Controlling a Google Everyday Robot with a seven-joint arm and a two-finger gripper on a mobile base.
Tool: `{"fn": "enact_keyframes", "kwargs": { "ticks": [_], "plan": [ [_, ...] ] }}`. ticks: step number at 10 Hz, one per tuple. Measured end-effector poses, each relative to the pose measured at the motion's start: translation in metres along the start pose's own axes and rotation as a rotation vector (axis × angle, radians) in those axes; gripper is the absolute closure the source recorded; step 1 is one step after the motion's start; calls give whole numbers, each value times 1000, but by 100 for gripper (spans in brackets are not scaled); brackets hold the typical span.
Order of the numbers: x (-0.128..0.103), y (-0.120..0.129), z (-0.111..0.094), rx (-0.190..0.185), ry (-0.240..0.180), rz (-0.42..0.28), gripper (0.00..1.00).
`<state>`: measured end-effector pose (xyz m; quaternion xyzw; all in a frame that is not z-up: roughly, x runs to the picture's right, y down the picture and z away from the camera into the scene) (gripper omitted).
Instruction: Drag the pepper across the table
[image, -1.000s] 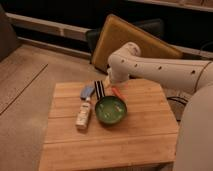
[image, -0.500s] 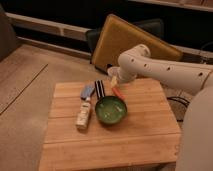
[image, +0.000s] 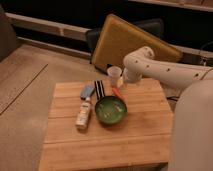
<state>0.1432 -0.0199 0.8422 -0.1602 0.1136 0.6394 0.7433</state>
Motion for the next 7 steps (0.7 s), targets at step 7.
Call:
{"fn": "enact_keyframes", "kwargs": {
  "ticks": [7],
  "plan": [
    [-26,15,83,-103,85,-52,35]
  ]
}}
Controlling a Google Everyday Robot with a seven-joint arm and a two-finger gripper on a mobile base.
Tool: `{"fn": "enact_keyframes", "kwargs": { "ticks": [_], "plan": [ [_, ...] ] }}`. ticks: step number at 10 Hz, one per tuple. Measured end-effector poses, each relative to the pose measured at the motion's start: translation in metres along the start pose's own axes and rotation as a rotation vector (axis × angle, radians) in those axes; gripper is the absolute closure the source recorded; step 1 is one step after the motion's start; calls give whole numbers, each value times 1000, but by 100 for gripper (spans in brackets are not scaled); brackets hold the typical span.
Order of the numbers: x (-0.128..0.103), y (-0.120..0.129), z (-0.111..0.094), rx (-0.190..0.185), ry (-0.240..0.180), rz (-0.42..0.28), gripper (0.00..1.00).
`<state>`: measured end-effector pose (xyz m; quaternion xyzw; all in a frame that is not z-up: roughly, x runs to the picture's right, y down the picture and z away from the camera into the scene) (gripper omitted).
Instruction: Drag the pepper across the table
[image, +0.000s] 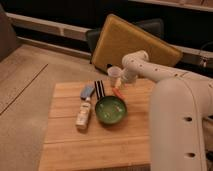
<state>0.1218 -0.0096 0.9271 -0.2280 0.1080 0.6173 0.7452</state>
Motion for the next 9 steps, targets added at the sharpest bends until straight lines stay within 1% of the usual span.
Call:
{"fn": "enact_keyframes", "kwargs": {
  "ticks": [1,3,5,7,8,9],
  "plan": [
    [-2,4,9,-24,16,-7,35],
    [-2,5,20,-47,47,-15,35],
    [8,-2,37,-61,112,-10,35],
    [15,-6,52,-69,168,-4,35],
    [16,-6,62,-77,202,-4,35],
    [15,-2,69,-84,225,-13,35]
  ]
}}
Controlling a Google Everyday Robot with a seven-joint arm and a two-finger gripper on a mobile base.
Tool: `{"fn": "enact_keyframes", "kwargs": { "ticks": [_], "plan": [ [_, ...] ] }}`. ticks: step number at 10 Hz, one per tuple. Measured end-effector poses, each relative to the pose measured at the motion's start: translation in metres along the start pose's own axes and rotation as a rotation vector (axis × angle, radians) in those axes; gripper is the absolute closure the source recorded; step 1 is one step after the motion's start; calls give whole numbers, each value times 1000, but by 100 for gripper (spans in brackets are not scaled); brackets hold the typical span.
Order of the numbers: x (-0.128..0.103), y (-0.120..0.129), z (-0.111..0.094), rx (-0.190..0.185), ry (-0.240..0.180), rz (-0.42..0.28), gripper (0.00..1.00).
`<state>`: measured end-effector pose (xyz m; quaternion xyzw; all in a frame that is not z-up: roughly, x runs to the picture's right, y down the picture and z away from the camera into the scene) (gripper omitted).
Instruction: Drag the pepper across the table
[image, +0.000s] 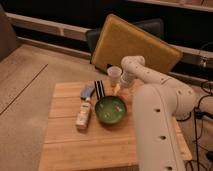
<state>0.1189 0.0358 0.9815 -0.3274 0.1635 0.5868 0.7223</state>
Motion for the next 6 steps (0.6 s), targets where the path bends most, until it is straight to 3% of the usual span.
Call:
{"fn": "enact_keyframes", "kwargs": {
  "ticks": [3,4,6],
  "plan": [
    [-14,13,13,-3,45,-51,38],
    [-17,15,14,-5,53,-63,45],
    [-24,12,14,-6,52,-69,67]
  ]
}}
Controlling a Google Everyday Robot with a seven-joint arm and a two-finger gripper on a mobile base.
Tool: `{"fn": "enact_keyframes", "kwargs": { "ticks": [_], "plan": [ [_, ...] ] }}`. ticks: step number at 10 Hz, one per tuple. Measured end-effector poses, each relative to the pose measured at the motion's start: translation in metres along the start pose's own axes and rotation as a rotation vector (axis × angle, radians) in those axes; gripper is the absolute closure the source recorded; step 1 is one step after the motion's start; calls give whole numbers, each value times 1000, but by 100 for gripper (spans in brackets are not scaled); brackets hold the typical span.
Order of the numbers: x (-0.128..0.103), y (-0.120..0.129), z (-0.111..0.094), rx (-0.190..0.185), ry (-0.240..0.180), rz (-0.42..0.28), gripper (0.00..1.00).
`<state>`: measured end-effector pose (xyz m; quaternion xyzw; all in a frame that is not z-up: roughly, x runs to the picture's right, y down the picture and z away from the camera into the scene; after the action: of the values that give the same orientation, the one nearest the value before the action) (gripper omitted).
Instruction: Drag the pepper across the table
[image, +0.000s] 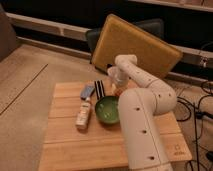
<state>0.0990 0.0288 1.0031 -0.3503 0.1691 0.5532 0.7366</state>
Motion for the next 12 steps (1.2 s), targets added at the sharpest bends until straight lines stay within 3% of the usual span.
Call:
{"fn": "enact_keyframes", "kwargs": {
  "ticks": [3,5,9,12],
  "plan": [
    [0,-11,-6,21,10,28,97],
    [9,-28,-12,57,30,63,100],
    [52,-99,-47,177,58,212,100],
    [86,-144,-81,225,0,342,100]
  ]
}}
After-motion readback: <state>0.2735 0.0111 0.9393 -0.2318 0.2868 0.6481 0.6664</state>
